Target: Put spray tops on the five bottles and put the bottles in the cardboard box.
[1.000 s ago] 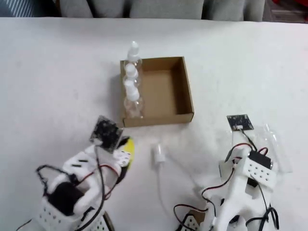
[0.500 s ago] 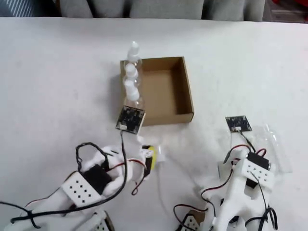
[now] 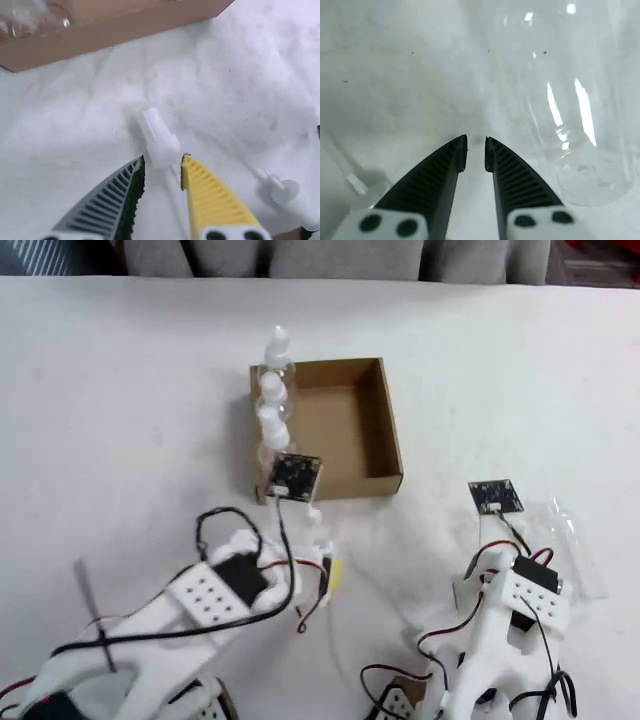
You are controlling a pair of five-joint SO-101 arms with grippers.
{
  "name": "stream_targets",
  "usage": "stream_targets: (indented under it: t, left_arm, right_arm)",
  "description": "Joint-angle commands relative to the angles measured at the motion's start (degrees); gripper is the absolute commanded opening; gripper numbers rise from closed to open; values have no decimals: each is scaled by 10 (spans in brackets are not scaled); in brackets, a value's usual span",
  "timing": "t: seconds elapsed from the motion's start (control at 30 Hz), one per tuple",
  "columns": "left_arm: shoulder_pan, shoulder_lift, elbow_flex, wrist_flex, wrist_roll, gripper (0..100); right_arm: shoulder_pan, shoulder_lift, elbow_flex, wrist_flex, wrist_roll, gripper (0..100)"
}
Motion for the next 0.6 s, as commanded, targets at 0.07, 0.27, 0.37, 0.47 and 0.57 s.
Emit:
stream_targets:
  t: [0.07, 0.27, 0.37, 0.47, 0.57]
  left_arm:
    - [7, 75, -75, 39, 63, 229]
    - [7, 114, -143, 121, 98, 296]
    - [7, 145, -146, 114, 98, 276]
    - [2, 179, -146, 85, 100, 229]
    - [2, 203, -146, 63, 111, 178]
  right_arm:
    - [-5, -10, -4, -7, -2, 38]
    - [-6, -10, 4, -23, -2, 38]
    - [-6, -10, 4, -23, -2, 38]
    - [-6, -10, 4, -23, -2, 38]
    - [-6, -10, 4, -23, -2, 38]
